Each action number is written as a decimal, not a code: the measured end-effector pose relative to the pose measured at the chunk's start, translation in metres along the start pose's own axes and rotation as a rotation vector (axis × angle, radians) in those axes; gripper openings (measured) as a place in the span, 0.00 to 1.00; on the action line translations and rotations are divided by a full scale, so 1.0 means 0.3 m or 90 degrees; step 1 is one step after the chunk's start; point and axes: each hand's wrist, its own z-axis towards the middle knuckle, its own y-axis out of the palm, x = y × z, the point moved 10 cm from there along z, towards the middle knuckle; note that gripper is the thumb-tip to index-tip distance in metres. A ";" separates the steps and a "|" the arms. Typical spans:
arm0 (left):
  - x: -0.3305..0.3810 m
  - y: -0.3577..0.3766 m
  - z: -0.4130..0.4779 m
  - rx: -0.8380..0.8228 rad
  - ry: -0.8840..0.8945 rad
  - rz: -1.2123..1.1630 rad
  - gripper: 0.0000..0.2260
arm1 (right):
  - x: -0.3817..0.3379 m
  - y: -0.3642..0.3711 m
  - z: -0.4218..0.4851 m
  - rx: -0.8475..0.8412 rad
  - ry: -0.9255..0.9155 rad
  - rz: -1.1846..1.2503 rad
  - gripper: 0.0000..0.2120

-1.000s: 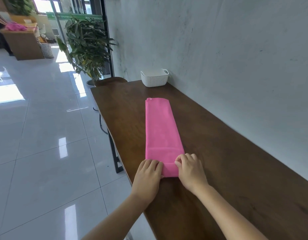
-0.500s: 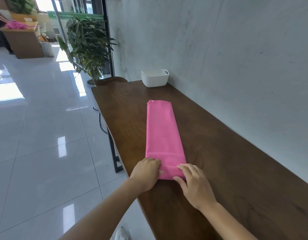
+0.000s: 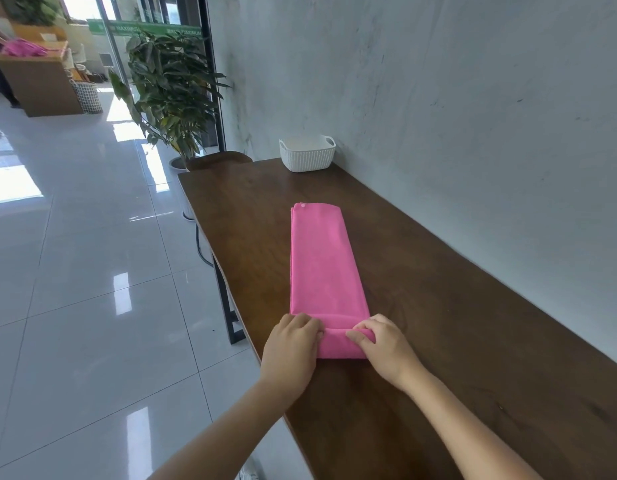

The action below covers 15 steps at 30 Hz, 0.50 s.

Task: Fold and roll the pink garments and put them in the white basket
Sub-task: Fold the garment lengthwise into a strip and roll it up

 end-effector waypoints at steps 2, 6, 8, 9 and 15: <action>0.022 0.005 -0.030 0.038 0.064 0.048 0.07 | 0.010 0.002 0.027 -0.017 0.023 0.009 0.13; 0.015 0.045 -0.046 0.024 0.097 0.112 0.21 | -0.007 -0.007 0.057 -0.004 0.039 -0.010 0.13; 0.009 0.057 -0.032 0.008 0.110 0.148 0.25 | -0.029 -0.028 0.060 0.044 0.027 -0.071 0.12; 0.011 0.061 -0.026 0.005 0.121 0.167 0.25 | -0.047 -0.045 0.057 0.086 0.005 -0.127 0.12; 0.002 0.075 0.000 -0.028 0.155 0.180 0.16 | -0.146 -0.072 -0.051 0.332 -0.204 -0.331 0.16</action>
